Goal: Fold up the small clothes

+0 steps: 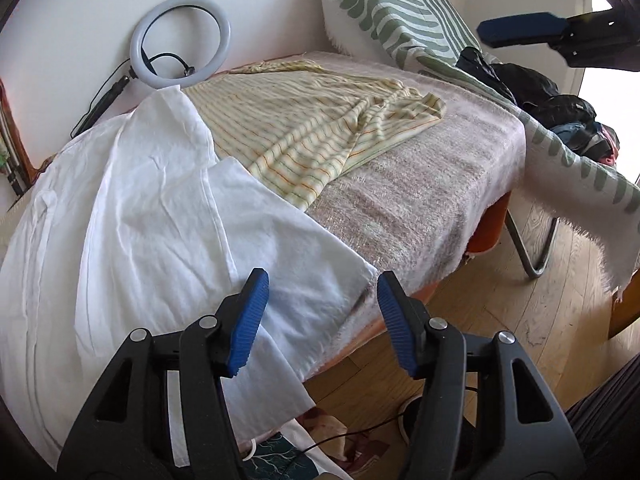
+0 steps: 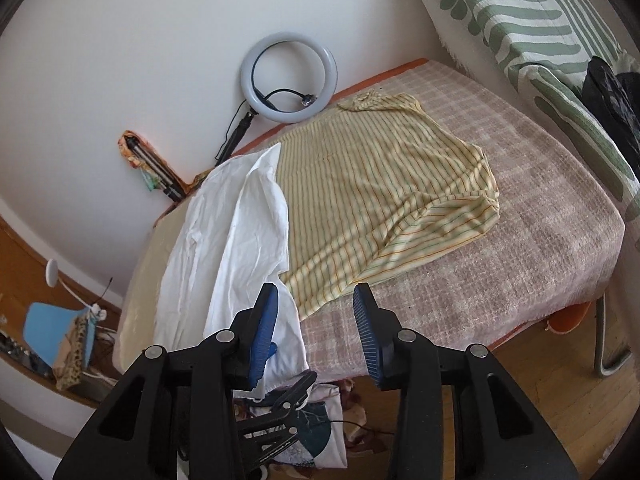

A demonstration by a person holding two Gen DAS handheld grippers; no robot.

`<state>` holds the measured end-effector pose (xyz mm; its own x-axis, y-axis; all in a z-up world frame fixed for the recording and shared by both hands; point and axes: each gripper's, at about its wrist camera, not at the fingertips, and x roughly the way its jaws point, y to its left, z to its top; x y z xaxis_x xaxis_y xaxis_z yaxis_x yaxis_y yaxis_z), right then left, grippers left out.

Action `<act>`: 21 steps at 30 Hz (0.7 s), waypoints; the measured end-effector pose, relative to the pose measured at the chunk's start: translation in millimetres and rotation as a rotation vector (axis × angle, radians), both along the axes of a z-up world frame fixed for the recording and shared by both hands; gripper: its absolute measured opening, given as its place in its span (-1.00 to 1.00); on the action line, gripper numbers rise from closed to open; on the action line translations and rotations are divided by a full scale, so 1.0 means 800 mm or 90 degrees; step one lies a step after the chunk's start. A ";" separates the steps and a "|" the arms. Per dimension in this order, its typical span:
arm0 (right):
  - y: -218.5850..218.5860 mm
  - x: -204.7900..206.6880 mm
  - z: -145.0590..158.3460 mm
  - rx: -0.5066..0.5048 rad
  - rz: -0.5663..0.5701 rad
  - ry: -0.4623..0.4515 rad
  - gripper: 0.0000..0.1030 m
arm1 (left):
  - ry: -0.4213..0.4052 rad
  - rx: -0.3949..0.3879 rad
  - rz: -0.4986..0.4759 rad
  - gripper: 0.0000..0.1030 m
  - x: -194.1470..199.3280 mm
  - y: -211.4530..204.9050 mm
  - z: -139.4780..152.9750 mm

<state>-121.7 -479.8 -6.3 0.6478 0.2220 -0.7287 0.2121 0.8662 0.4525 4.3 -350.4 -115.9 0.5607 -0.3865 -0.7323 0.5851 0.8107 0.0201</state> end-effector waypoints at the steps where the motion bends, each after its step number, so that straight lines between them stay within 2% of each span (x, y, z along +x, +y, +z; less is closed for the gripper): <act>1: 0.002 0.004 -0.003 -0.005 0.013 0.001 -0.26 | 0.004 -0.015 0.003 -0.23 0.002 0.004 0.001; 2: 0.005 0.007 -0.006 -0.011 0.020 0.001 -0.27 | 0.011 -0.027 0.007 -0.48 0.005 0.008 0.001; 3: 0.006 0.011 -0.009 -0.017 0.023 0.004 -0.27 | 0.022 -0.041 0.012 -0.89 0.009 0.014 0.002; 5: 0.006 0.020 -0.015 -0.008 0.024 0.008 -0.27 | 0.057 -0.096 0.023 -0.89 0.017 0.030 0.006; 7: 0.004 0.027 -0.019 0.008 0.025 0.008 -0.27 | 0.101 -0.173 0.048 -0.90 0.022 0.055 0.013; 11: 0.010 0.045 -0.028 0.001 0.037 0.011 -0.26 | 0.119 -0.248 0.079 -0.90 0.016 0.093 0.033; 16: 0.030 0.107 -0.056 0.009 0.084 0.045 -0.24 | 0.109 -0.267 0.085 -0.91 0.008 0.105 0.049; 21: 0.045 0.186 -0.089 0.003 0.085 0.061 -0.23 | 0.116 -0.292 0.095 -0.91 0.005 0.113 0.057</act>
